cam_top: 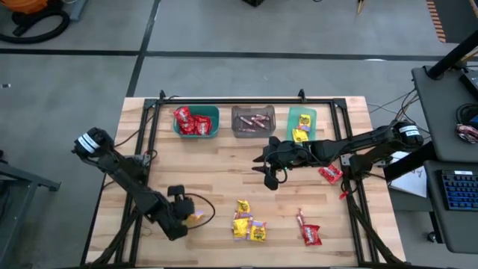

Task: Sort candy
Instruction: Put the yellow candy into the light green bin

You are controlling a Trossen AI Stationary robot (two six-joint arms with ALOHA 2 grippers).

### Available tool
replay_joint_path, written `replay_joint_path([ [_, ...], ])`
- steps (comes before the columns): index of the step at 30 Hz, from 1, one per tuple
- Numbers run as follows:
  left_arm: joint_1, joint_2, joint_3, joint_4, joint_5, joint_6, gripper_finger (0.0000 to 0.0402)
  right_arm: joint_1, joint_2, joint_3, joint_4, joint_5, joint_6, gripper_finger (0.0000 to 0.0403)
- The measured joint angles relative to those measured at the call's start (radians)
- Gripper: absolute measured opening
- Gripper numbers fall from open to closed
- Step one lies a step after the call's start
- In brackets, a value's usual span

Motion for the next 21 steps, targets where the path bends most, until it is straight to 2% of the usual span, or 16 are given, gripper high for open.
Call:
replay_joint_path([
  [4, 0.050, -0.066, 0.000, -0.092, -0.136, 0.006, 0.0000, 0.000, 0.000, -0.004, 0.001, 0.004, -0.007, 0.0129],
  [9, 0.135, -0.132, 0.001, -0.103, -0.404, 0.092, 0.0000, 0.000, 0.000, -0.046, 0.092, 0.046, -0.012, 0.0129],
  [15, 0.233, -0.144, 0.002, -0.057, -0.710, 0.163, 0.0000, 0.000, 0.000, -0.127, 0.312, 0.171, 0.159, 0.0126],
  [21, 0.291, -0.096, 0.003, 0.104, -0.910, 0.307, 0.0000, -0.005, 0.000, -0.144, 0.388, 0.213, 0.269, 0.0142],
])
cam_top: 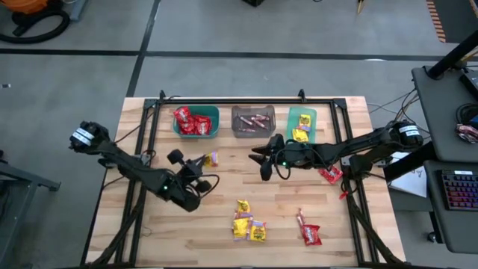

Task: Sort candy
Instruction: Put the yellow candy into the light green bin

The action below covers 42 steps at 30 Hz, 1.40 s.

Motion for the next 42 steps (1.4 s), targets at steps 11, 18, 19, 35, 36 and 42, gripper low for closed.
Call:
replay_joint_path([
  [11, 0.040, 0.114, 0.001, 0.625, -0.047, 0.473, 0.0000, -0.009, 0.146, 0.002, 0.238, 0.014, 0.009, 0.0220],
  [18, 0.063, 0.158, 0.001, 0.767, -0.047, 0.532, 0.0000, -0.022, 0.249, 0.080, 0.245, -0.081, -0.016, 0.0233],
  [19, 0.064, 0.164, 0.001, 0.779, -0.047, 0.531, 0.0000, -0.021, 0.265, 0.095, 0.244, -0.082, -0.025, 0.0233],
  [35, 0.063, 0.258, 0.049, 0.752, -0.074, 0.536, 0.0000, -0.037, 0.277, 0.227, -0.037, -0.080, -0.046, 0.0224],
  [36, 0.063, 0.258, 0.048, 0.750, -0.077, 0.536, 0.0000, -0.037, 0.267, 0.229, -0.073, -0.079, -0.040, 0.0224],
  [42, 0.065, 0.257, 0.047, 0.738, -0.091, 0.535, 0.0000, -0.037, 0.229, 0.230, -0.127, -0.053, -0.006, 0.0223],
])
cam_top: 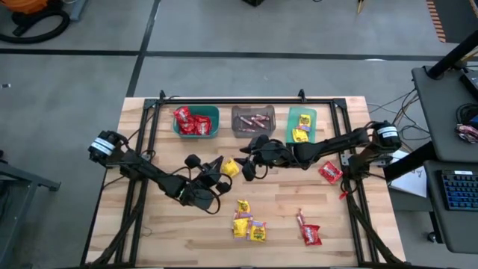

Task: Sort candy
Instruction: Put the yellow candy into the light green bin

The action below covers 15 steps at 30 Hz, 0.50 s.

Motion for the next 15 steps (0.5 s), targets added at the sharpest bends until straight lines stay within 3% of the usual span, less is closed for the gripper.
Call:
replay_joint_path([
  [6, -0.005, -0.002, -0.001, -0.035, 0.010, -0.002, 0.0000, 0.000, 0.000, 0.000, -0.019, -0.002, 0.009, 0.0223],
  [11, -0.006, -0.022, -0.003, -0.078, 0.166, -0.035, 0.0000, 0.000, 0.009, 0.000, -0.055, 0.000, 0.011, 0.0224],
  [15, -0.012, -0.059, -0.009, -0.151, 0.188, -0.109, 0.0000, 0.000, 0.040, -0.002, -0.048, 0.004, 0.003, 0.0223],
])
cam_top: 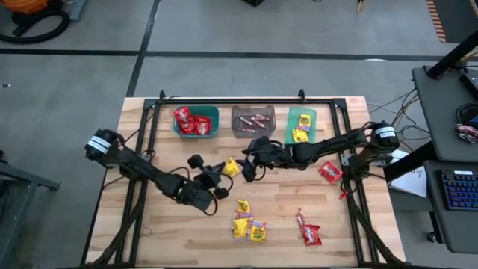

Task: Sort candy
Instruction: Put the yellow candy into the light green bin

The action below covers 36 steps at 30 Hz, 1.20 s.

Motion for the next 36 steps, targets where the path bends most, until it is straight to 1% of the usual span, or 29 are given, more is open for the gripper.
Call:
replay_joint_path([
  [2, -0.006, -0.034, -0.012, -0.048, -0.002, -0.043, 0.0000, -0.002, 0.021, 0.000, -0.007, 0.008, -0.009, 0.0224],
  [4, -0.020, -0.074, -0.033, -0.078, 0.004, -0.079, 0.0000, -0.003, 0.057, 0.000, 0.024, 0.019, -0.025, 0.0224],
  [6, -0.029, -0.118, -0.061, -0.106, 0.048, -0.093, 0.0000, -0.004, 0.101, 0.000, 0.063, 0.020, -0.070, 0.0223],
  [8, -0.039, -0.167, -0.094, -0.106, 0.170, -0.095, 0.0000, -0.004, 0.152, 0.000, 0.114, 0.020, -0.132, 0.0221],
  [9, -0.040, -0.190, -0.115, -0.114, 0.243, -0.098, 0.0000, -0.004, 0.178, 0.000, 0.154, 0.020, -0.154, 0.0220],
  [11, -0.040, -0.222, -0.153, -0.099, 0.399, -0.118, 0.0000, -0.006, 0.217, 0.000, 0.178, 0.019, -0.173, 0.0219],
  [12, -0.040, -0.238, -0.176, -0.100, 0.452, -0.143, 0.0000, -0.008, 0.242, 0.003, 0.205, 0.020, -0.177, 0.0219],
  [14, -0.040, -0.252, -0.220, -0.076, 0.496, -0.219, 0.0000, -0.014, 0.268, 0.008, 0.210, 0.018, -0.180, 0.0219],
  [16, -0.039, -0.256, -0.271, -0.014, 0.490, -0.304, 0.0000, -0.020, 0.292, 0.007, 0.215, 0.019, -0.180, 0.0219],
  [18, -0.031, -0.237, -0.325, 0.086, 0.472, -0.353, 0.0001, -0.024, 0.300, 0.009, 0.193, 0.020, -0.181, 0.0219],
  [21, -0.013, -0.195, -0.410, 0.270, 0.470, -0.374, 0.0013, -0.022, 0.293, 0.006, 0.193, 0.018, -0.217, 0.0219],
  [23, 0.003, -0.144, -0.442, 0.417, 0.480, -0.362, 0.0030, -0.021, 0.280, 0.001, 0.184, 0.015, -0.248, 0.0219],
  [24, 0.010, -0.127, -0.461, 0.465, 0.475, -0.351, 0.0041, -0.021, 0.278, 0.000, 0.187, 0.012, -0.261, 0.0219],
  [26, 0.032, -0.062, -0.462, 0.568, 0.469, -0.326, 0.0067, -0.022, 0.275, 0.002, 0.190, -0.009, -0.300, 0.0219],
  [29, 0.058, 0.019, -0.456, 0.658, 0.446, -0.280, 0.0109, -0.023, 0.274, 0.001, 0.189, -0.040, -0.342, 0.0219],
  [31, 0.075, 0.073, -0.443, 0.692, 0.454, -0.263, 0.0134, -0.022, 0.274, 0.000, 0.184, -0.043, -0.376, 0.0219],
  [33, 0.099, 0.131, -0.423, 0.718, 0.440, -0.260, 0.0154, -0.022, 0.274, -0.002, 0.186, -0.045, -0.404, 0.0219],
  [34, 0.108, 0.156, -0.413, 0.729, 0.450, -0.260, 0.0161, -0.021, 0.274, -0.004, 0.188, -0.046, -0.413, 0.0219],
  [36, 0.123, 0.192, -0.411, 0.745, 0.431, -0.265, 0.0172, -0.021, 0.274, -0.007, 0.192, -0.046, -0.423, 0.0219],
])
